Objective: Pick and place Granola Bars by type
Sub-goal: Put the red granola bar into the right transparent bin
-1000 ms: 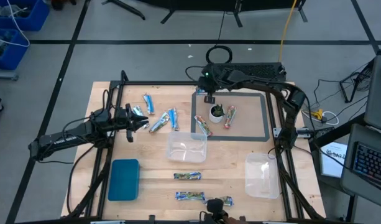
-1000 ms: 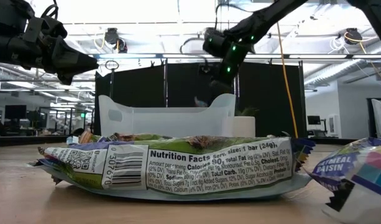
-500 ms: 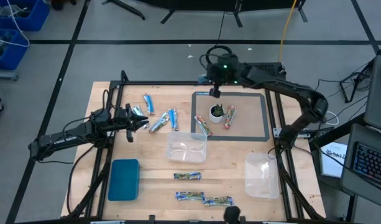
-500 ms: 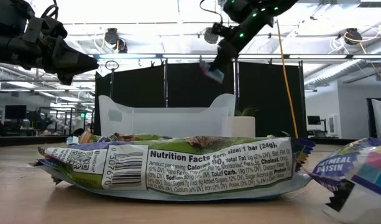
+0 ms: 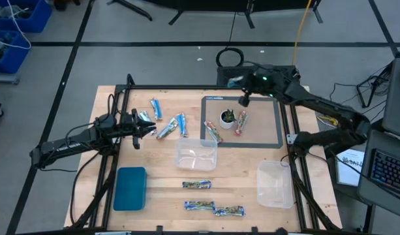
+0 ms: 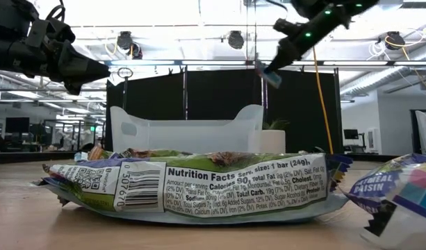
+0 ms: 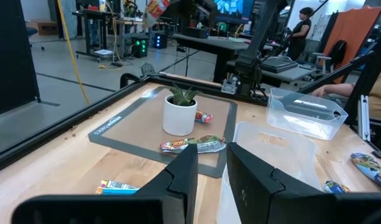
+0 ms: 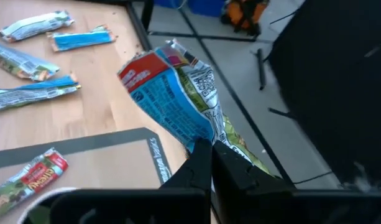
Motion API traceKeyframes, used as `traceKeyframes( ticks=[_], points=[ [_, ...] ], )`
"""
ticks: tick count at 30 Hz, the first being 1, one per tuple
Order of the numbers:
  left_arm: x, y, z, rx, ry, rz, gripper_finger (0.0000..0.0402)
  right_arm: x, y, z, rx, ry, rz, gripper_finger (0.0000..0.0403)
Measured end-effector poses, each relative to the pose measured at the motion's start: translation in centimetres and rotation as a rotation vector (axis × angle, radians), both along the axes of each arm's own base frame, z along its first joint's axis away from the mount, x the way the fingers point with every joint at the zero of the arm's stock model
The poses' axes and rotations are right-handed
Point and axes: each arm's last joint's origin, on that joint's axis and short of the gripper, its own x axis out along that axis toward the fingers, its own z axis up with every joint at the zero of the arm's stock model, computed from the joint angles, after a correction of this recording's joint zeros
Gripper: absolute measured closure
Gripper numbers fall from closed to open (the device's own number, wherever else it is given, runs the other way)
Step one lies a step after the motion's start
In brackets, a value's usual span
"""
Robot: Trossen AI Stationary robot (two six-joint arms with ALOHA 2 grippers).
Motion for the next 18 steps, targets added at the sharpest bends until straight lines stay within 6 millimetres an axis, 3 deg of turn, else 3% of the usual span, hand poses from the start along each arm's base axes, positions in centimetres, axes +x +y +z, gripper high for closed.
traceKeyframes(
  ticks=[6,18],
  points=[
    [0.0,0.0,0.0,0.000,0.000,0.000,0.0309,-3.6,1.7,-1.1,0.000,-0.076,-0.055,0.0403],
    [0.0,0.0,0.0,0.000,0.000,0.000,0.0309,-8.9,4.5,-4.8,0.009,-0.184,-0.155,0.0403]
  ],
)
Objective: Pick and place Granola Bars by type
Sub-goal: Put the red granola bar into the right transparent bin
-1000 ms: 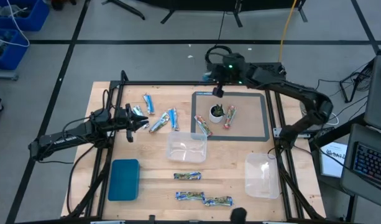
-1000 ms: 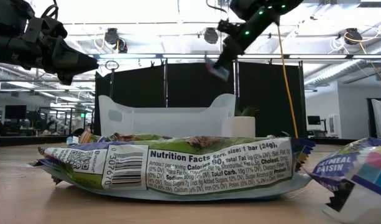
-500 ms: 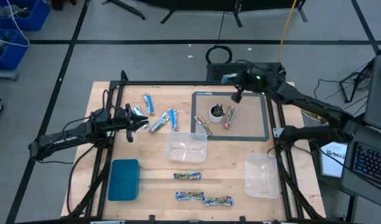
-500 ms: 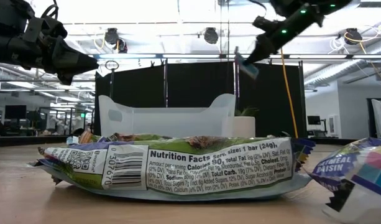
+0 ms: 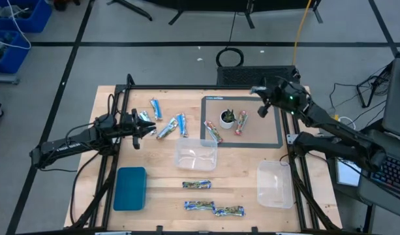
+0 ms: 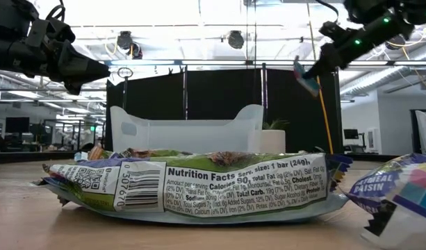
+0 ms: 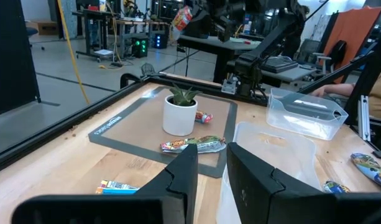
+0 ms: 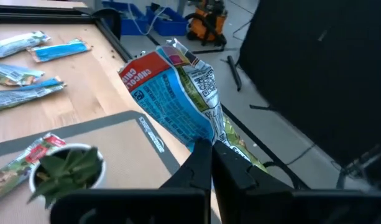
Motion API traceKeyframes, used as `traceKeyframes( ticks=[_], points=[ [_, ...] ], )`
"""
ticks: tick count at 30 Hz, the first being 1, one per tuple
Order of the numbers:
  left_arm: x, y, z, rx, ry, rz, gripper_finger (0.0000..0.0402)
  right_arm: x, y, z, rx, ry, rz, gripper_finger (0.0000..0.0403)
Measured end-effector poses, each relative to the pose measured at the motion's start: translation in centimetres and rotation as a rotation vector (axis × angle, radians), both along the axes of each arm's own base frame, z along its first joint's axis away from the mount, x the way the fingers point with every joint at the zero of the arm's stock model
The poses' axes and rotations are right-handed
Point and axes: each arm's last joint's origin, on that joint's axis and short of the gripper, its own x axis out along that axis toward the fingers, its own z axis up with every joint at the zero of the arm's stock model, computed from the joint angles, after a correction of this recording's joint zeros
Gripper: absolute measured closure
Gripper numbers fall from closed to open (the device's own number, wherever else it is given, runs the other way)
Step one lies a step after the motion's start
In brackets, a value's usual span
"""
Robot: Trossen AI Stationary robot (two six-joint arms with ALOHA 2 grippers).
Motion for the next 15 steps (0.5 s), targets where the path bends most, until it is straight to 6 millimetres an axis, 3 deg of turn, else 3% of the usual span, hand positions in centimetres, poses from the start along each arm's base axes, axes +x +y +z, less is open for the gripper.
traceKeyframes(
  ticks=[6,15],
  points=[
    [0.0,0.0,0.0,0.000,0.000,0.000,0.0309,-1.5,0.8,-2.4,0.037,-0.035,-0.048,0.0403],
    [0.0,0.0,0.0,0.000,0.000,0.000,0.0309,-2.0,1.4,-4.6,0.071,-0.233,-0.066,0.0403]
  ],
)
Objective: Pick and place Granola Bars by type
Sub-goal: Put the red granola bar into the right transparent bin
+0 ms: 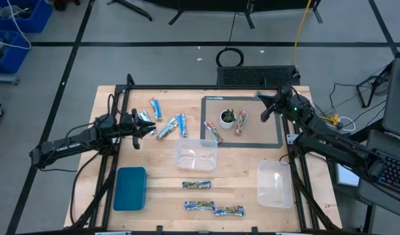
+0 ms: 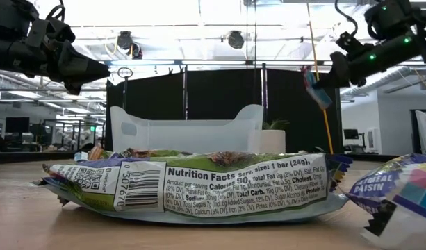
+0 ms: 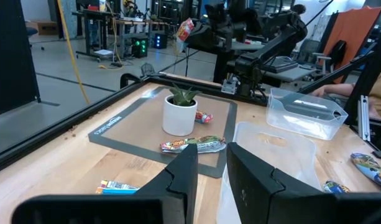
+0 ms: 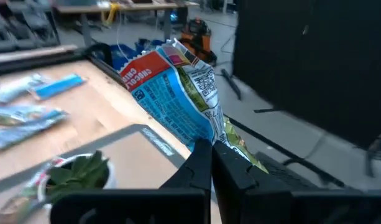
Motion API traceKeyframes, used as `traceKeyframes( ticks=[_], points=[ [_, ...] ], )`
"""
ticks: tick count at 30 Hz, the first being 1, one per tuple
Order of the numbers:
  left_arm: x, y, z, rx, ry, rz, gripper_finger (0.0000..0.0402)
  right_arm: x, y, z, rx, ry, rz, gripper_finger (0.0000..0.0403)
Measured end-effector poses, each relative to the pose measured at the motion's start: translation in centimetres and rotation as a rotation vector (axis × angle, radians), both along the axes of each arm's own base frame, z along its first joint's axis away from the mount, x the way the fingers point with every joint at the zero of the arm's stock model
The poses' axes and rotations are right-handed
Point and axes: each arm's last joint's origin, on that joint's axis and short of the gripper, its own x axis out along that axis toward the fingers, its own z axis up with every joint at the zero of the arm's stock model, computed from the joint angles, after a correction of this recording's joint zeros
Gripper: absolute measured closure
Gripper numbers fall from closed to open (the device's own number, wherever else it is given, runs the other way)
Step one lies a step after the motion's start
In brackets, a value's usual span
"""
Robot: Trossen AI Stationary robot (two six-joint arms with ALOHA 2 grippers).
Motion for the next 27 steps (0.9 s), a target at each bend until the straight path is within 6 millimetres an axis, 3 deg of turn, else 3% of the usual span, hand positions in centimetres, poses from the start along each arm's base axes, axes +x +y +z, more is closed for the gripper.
traceKeyframes(
  ticks=[4,16,27],
  points=[
    [0.0,0.0,0.0,0.000,0.000,0.000,0.0309,0.2,0.4,-0.5,0.033,-0.130,0.114,0.0403],
    [0.0,0.0,0.0,0.000,0.000,0.000,0.0309,1.2,2.7,1.4,0.044,-0.372,0.527,0.0403],
    [0.0,0.0,0.0,0.000,0.000,0.000,0.0309,0.2,4.7,2.4,-0.034,-0.417,0.603,0.0403]
  ],
)
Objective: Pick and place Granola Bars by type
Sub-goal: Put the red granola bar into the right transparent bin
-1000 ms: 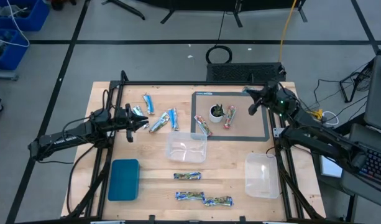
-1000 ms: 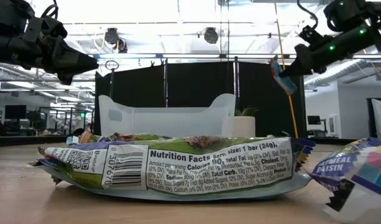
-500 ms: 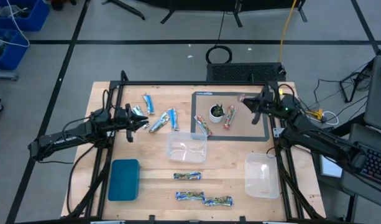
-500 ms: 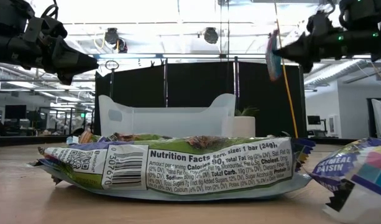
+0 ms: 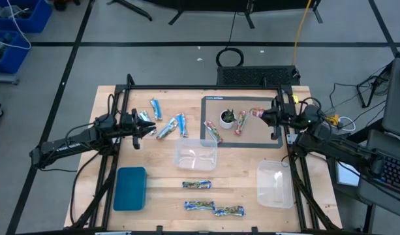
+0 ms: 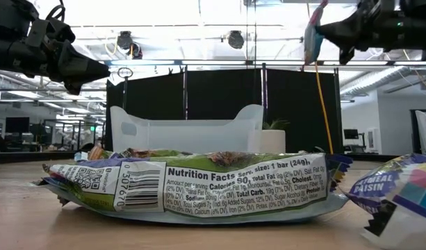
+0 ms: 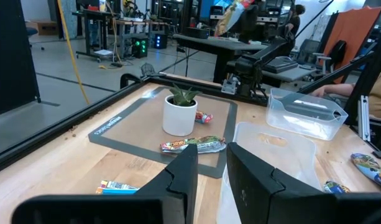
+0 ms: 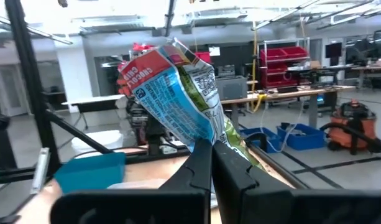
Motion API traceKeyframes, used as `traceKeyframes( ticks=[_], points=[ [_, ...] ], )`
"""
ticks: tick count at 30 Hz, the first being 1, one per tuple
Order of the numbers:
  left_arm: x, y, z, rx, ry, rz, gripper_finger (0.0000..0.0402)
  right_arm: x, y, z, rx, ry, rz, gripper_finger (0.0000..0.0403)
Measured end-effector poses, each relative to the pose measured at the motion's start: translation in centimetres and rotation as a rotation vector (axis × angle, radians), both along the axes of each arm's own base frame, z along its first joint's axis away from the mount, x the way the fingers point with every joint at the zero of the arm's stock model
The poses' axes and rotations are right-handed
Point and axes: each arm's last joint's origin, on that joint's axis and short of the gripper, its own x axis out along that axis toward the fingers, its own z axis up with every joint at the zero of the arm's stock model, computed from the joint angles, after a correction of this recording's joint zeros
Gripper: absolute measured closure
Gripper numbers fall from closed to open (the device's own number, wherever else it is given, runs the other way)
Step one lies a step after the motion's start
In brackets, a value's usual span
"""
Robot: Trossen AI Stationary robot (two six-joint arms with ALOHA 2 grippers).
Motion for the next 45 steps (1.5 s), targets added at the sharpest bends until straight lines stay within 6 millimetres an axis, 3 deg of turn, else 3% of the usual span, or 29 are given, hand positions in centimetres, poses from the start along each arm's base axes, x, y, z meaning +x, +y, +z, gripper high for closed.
traceKeyframes(
  ticks=[6,15,25,35,45],
  points=[
    [0.0,0.0,0.0,0.000,0.000,0.000,0.0309,0.0,1.1,0.2,0.022,-0.022,0.074,0.0403],
    [0.0,0.0,0.0,0.000,0.000,0.000,0.0309,1.5,3.2,-0.4,0.043,0.037,0.225,0.0403],
    [0.0,0.0,0.0,0.000,0.000,0.000,0.0309,2.9,6.5,-0.6,0.026,0.039,0.335,0.0403],
    [0.0,0.0,0.0,0.000,0.000,0.000,0.0309,3.6,10.0,-1.5,0.038,0.107,0.317,0.0403],
    [0.0,0.0,0.0,0.000,0.000,0.000,0.0309,2.4,12.5,-1.9,0.202,0.143,0.265,0.0403]
  ],
)
